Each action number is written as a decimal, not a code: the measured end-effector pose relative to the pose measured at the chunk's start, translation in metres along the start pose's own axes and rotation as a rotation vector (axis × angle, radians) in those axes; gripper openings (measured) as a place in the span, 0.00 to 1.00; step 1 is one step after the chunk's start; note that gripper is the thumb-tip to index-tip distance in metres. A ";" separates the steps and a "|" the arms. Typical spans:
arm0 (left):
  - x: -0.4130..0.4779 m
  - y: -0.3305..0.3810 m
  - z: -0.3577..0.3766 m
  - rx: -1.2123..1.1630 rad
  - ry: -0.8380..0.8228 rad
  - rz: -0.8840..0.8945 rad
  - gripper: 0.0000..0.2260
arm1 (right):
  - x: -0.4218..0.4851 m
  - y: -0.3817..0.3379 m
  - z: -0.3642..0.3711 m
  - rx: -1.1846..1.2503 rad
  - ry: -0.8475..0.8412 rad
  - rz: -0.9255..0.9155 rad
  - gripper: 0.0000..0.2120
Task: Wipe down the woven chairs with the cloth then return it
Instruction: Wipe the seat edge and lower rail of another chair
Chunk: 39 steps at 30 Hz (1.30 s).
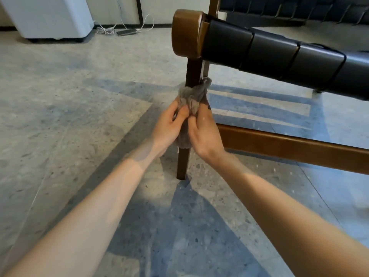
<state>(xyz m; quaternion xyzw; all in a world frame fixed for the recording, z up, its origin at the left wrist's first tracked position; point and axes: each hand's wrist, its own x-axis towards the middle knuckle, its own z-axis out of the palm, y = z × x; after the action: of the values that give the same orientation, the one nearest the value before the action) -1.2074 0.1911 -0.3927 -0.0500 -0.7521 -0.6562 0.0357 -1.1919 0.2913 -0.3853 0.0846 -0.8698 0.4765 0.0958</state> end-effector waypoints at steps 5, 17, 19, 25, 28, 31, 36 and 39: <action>-0.003 -0.005 -0.003 -0.049 -0.009 -0.013 0.11 | 0.003 -0.002 -0.007 -0.065 -0.048 -0.085 0.09; -0.009 -0.027 -0.001 -0.002 0.031 0.048 0.19 | -0.025 0.017 0.006 -0.206 -0.004 -0.113 0.27; -0.019 -0.042 -0.001 0.012 0.025 0.018 0.15 | -0.033 0.021 0.011 -0.228 -0.002 -0.103 0.34; -0.039 -0.061 -0.002 0.058 0.018 -0.016 0.18 | -0.063 0.032 0.018 -0.339 -0.039 -0.145 0.45; -0.046 -0.068 -0.005 0.074 -0.009 -0.062 0.19 | -0.079 0.041 0.025 -0.297 -0.042 -0.122 0.42; -0.054 -0.077 -0.007 0.101 -0.016 -0.099 0.21 | -0.093 0.046 0.036 -0.192 -0.067 -0.048 0.38; -0.061 -0.092 -0.006 0.150 0.007 -0.153 0.19 | -0.102 0.050 0.055 -0.082 -0.029 0.072 0.33; -0.064 -0.094 -0.005 0.159 0.004 -0.179 0.19 | -0.106 0.051 0.058 0.005 -0.018 0.125 0.32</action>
<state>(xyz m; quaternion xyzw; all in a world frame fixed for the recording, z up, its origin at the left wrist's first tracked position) -1.1556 0.1717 -0.4919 0.0217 -0.8031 -0.5952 -0.0177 -1.1062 0.2752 -0.4833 0.0346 -0.8730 0.4831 0.0579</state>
